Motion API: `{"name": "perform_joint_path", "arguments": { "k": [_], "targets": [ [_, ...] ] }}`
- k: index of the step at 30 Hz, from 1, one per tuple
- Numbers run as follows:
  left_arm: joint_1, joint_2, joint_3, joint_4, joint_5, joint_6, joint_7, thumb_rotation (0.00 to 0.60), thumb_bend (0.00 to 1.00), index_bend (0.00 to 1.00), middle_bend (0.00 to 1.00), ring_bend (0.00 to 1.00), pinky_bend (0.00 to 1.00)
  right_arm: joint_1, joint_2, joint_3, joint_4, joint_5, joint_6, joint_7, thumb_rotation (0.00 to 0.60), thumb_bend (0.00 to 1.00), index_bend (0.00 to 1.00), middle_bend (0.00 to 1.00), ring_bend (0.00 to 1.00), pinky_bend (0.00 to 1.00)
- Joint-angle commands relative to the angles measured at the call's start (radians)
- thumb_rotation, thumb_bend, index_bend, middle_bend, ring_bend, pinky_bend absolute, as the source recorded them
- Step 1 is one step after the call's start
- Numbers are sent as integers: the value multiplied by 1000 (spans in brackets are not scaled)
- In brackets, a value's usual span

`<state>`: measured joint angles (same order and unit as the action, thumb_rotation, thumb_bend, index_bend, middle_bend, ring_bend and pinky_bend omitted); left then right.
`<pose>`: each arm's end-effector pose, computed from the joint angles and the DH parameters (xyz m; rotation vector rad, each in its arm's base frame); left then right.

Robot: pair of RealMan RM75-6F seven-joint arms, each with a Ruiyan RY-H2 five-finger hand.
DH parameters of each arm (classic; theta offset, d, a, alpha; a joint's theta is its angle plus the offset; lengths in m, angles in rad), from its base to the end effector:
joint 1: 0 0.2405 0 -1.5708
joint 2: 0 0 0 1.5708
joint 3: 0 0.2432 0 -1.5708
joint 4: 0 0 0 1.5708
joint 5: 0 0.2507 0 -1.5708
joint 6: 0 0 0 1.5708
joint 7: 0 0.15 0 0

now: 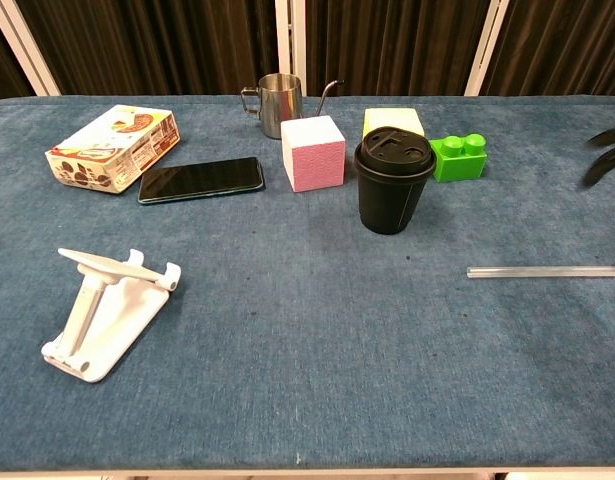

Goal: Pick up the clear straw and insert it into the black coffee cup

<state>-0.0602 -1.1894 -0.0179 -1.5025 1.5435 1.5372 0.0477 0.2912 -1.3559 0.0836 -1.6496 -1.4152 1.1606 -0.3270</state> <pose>-0.3297 0.1745 0.1050 -1.4201 -0.8191 -0.8566 -0.2393 -0.2402 -0.0002 1.7166 -0.9523 0.8241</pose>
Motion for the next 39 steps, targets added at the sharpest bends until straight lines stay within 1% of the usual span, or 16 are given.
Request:
{"name": "perform_joint_path", "arguments": {
  "k": [1, 5, 12, 21, 27, 30, 35, 38, 39],
  "targets": [
    [3, -3, 2, 10, -2, -1, -6, 600, 80, 121, 175, 70, 0, 51, -82, 8, 70, 47, -65, -24, 600, 353, 418, 133, 26, 123],
    [7, -6, 3, 23, -6, 0, -17, 600, 80, 121, 175, 70, 0, 80, -143, 16, 144, 54, -83, -11, 600, 407, 485, 134, 26, 111],
    [13, -9, 3, 36, -13, 1, -29, 600, 80, 121, 175, 70, 0, 107, -170, 18, 203, 68, -106, 5, 600, 461, 526, 134, 26, 107],
    [12, -16, 1, 47, -19, -7, -33, 600, 80, 121, 175, 70, 0, 120, -171, 6, 220, 97, -137, 35, 600, 463, 535, 133, 26, 93],
    [11, -21, 0, 51, -21, -10, -34, 600, 80, 121, 175, 70, 0, 129, -175, 3, 230, 113, -147, 38, 600, 503, 558, 134, 26, 93],
    [11, -22, 0, 54, -22, -11, -33, 600, 80, 121, 175, 70, 0, 132, -178, 2, 237, 117, -147, 46, 600, 531, 580, 133, 26, 93],
    [11, -23, -1, 54, -21, -10, -32, 600, 80, 121, 175, 70, 0, 137, -181, 1, 245, 122, -150, 56, 600, 539, 629, 135, 26, 93],
    [10, -23, -1, 54, -21, -11, -32, 600, 80, 121, 175, 70, 0, 135, -177, 10, 242, 106, -124, 92, 600, 556, 659, 153, 26, 93],
    [10, -23, -2, 54, -21, -12, -32, 600, 80, 121, 175, 70, 0, 131, -171, 19, 235, 91, -100, 124, 600, 557, 667, 161, 26, 93]
  ]
}}
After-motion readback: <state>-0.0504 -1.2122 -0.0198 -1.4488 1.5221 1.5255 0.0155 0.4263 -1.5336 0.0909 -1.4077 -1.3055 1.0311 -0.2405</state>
